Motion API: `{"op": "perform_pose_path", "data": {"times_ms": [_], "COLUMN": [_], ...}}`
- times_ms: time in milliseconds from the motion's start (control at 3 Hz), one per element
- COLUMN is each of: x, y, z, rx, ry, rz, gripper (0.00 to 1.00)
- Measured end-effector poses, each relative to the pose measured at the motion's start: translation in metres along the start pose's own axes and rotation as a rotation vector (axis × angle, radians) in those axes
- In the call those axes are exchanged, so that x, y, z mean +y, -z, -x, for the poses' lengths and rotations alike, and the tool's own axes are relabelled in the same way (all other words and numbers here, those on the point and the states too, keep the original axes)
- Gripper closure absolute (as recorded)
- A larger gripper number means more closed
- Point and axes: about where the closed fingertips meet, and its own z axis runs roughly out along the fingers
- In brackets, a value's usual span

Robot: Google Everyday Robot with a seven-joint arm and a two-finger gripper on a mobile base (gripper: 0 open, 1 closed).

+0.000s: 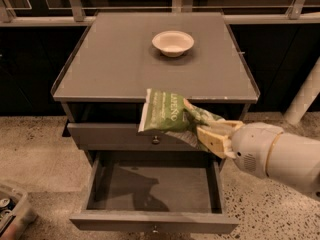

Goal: Pick green jalapeno chip bag from middle drawer and place on counter

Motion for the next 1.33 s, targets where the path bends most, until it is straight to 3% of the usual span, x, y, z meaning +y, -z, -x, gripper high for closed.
{"op": "perform_pose_path", "data": {"times_ms": [667, 1333], "x": [-0.043, -0.068], "y": [-0.041, -0.078], "z": [0.035, 0.079], "rx": [-0.041, -0.049], "ry": [0.004, 0.057], "rz": [0.029, 0.018], "gripper": [1.00, 1.00]}}
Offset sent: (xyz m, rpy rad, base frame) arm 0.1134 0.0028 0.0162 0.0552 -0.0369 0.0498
